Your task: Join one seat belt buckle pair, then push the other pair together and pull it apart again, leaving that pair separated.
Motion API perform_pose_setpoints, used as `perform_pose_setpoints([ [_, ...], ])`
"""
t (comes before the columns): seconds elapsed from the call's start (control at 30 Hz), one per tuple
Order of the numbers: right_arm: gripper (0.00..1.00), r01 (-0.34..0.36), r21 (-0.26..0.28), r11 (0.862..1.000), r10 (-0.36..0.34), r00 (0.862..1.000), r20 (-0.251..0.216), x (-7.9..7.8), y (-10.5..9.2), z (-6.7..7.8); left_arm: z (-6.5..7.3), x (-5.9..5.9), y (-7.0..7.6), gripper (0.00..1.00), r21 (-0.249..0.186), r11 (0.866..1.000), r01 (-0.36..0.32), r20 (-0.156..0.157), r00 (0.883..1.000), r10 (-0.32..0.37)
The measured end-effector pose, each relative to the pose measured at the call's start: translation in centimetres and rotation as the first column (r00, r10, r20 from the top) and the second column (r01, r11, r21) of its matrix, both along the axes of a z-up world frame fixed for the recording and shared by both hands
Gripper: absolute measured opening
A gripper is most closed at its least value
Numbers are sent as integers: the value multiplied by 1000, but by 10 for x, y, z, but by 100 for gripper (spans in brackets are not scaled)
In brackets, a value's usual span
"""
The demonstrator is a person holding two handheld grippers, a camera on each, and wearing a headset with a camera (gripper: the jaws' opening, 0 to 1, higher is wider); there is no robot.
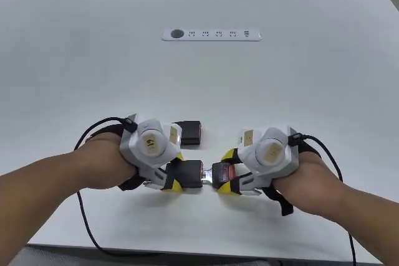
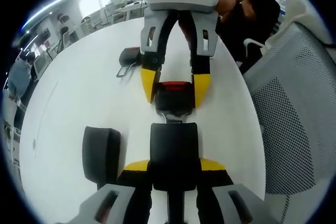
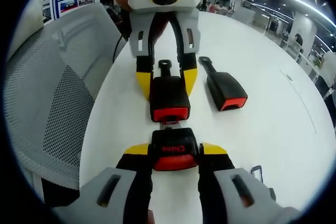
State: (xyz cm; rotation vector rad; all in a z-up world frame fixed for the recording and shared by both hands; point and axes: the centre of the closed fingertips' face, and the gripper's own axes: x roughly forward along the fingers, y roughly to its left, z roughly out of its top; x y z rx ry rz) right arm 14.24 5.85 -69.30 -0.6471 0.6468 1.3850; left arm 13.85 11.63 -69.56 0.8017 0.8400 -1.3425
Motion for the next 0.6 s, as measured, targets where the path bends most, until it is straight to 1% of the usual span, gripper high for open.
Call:
perform_pose_setpoints([
  [0.07, 32, 5, 11, 1000, -5, 1000, -8, 1, 2, 0, 0, 0, 1, 32, -4, 1000, -1, 1, 1000, 1],
  [0.23, 32, 0, 9, 1000, 0, 1000, -6, 0, 6, 1, 0, 1, 1, 32, -1, 1000, -1, 8, 1000, 1],
  [0.37, 32, 18, 13, 1000, -18, 1000, -7, 0, 11, 2, 0, 2, 2, 31, 10, 1000, 5, 2, 1000, -5],
  [0.4, 31, 37, 0, 999, -37, 999, -18, -1, 8, 0, 0, 3, 2, 32, 8, 1000, 2, 4, 1000, -2],
  [0.47, 31, 35, -7, 999, -35, 999, -7, -2, 5, -1, 0, 2, 1, 31, 16, 1000, 7, 6, 1000, -7],
  [0.6, 32, 38, -14, 999, -38, 999, -8, 1, 6, -3, 1, 1, 1, 32, 29, 999, 16, 5, 1000, -16],
])
